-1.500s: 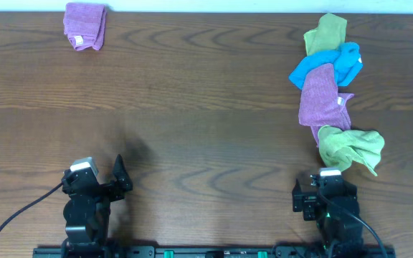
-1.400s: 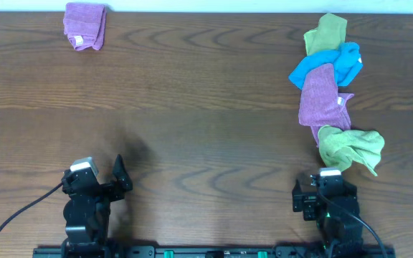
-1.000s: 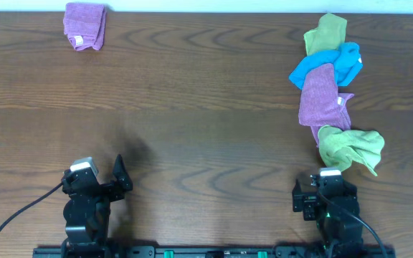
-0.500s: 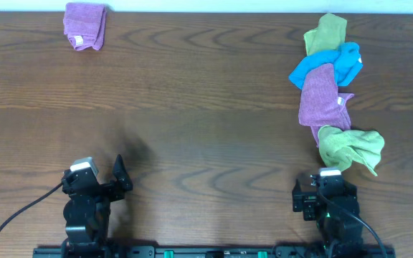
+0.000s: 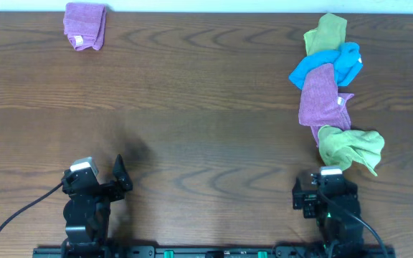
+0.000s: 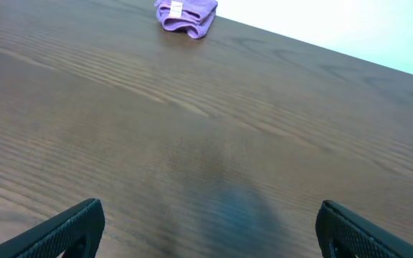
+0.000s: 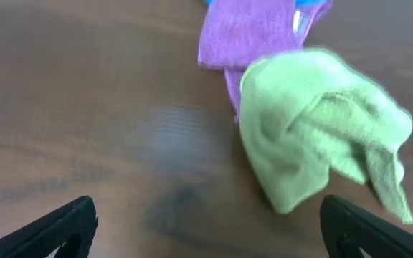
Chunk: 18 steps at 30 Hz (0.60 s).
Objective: Fold the cloth
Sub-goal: 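Move the right gripper toward the green cloth at the pile's bottom, then grasp the lime-green cloth's edge with the right gripper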
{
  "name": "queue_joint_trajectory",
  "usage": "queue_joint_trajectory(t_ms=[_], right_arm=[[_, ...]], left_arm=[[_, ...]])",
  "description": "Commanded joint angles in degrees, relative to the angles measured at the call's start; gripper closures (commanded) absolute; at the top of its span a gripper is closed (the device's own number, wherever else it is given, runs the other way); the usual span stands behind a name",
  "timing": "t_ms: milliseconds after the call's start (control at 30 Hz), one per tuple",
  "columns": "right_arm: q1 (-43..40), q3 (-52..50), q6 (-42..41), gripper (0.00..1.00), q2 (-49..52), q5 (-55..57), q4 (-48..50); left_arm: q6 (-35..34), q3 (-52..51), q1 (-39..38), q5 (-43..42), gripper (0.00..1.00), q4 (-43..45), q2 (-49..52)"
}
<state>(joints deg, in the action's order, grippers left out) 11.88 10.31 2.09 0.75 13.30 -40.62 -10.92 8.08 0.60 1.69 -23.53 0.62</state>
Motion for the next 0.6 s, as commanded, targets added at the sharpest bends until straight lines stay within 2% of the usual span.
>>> queue_joint_trajectory(t_ms=[0,33,100,267,367,467,567], right_arm=[[0.4,-0.3,-11.5,0.01,-0.4,0.0,10.4],[0.4,-0.3,-22.2,0.01,-0.4,0.1,15.2],[0.4,-0.3,-33.6,0.01,-0.4,1.1,20.7],[0.0,-0.3,-38.3,0.01,-0.4,17.7,34.4],[-2.2,-0.2,-44.2,0.01,0.5,19.8,29.1],[-5.9,0.0,-54.2,0.01,4.0,18.5,21.1],[-11.4,1.2,-57.8,0.01,9.5,11.7,16.8]], left_arm=[[-0.7,-1.2,0.1,-0.2,0.05,-0.2,-0.4],[-0.7,-1.2,0.1,-0.2,0.05,-0.2,-0.4],[-0.7,-1.2,0.1,-0.2,0.05,-0.2,-0.4],[-0.7,-1.2,0.1,-0.2,0.05,-0.2,-0.4],[-0.7,-1.2,0.1,-0.2,0.05,-0.2,-0.4],[-0.7,-1.2,0.1,-0.2,0.05,-0.2,-0.4],[-0.7,-1.2,0.1,-0.2,0.05,-0.2,-0.4]])
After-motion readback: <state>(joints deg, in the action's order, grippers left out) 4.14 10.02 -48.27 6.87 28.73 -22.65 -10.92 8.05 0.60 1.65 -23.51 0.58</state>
